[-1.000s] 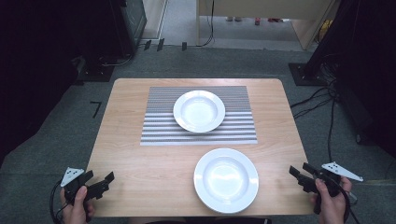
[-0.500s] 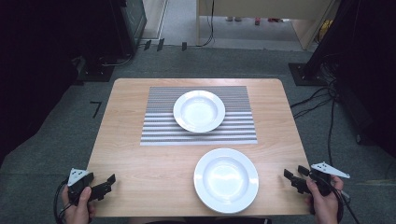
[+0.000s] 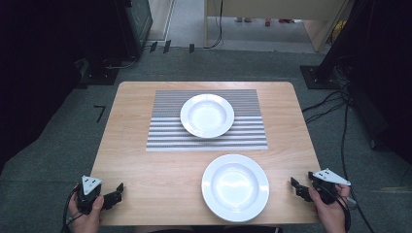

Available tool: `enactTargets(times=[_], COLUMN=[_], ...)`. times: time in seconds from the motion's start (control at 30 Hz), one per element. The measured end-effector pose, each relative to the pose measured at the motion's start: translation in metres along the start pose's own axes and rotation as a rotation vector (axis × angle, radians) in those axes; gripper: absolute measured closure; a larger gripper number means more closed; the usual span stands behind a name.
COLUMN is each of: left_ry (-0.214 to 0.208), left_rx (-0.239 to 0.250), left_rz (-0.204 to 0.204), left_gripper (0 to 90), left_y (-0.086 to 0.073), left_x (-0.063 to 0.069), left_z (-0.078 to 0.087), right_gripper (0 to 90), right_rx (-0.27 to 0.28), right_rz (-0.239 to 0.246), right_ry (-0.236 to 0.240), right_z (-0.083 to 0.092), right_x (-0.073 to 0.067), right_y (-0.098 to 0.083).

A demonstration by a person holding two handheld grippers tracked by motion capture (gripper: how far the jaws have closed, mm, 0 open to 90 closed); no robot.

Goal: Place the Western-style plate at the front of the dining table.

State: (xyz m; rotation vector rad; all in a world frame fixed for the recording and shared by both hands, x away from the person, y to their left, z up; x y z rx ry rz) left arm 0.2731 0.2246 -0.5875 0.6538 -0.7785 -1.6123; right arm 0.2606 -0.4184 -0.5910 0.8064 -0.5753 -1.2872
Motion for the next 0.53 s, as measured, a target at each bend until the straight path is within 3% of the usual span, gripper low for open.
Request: enactTargets(times=[0.2,0.53], left_ry=[-0.001,-0.002], left_rx=[0.006,0.006], left_rz=[-0.002,-0.002], left_gripper=[10.5,10.5], left_y=[-0.0004,-0.0003], left_x=[-0.0001,-0.0001], left_z=[0.0003,0.0002], right_gripper=[14.4,13.9], right_rx=[-0.022,-0.018], right_rz=[0.021,-0.007], right_ry=[-0.019,-0.025], right_z=[-0.0026,-0.0023], right_x=[-0.0011,0.0017], right_y=[-0.0012,-0.0007])
Point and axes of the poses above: each handheld gripper's, and its own axes: z roughly backward along the jaws, y roughly out of its top, x roughly to its right, the point moved 10 cm from there along -z, roughly forward along the jaws, and after that the axes turned 4 degrees about x, right-handed, at the moved point
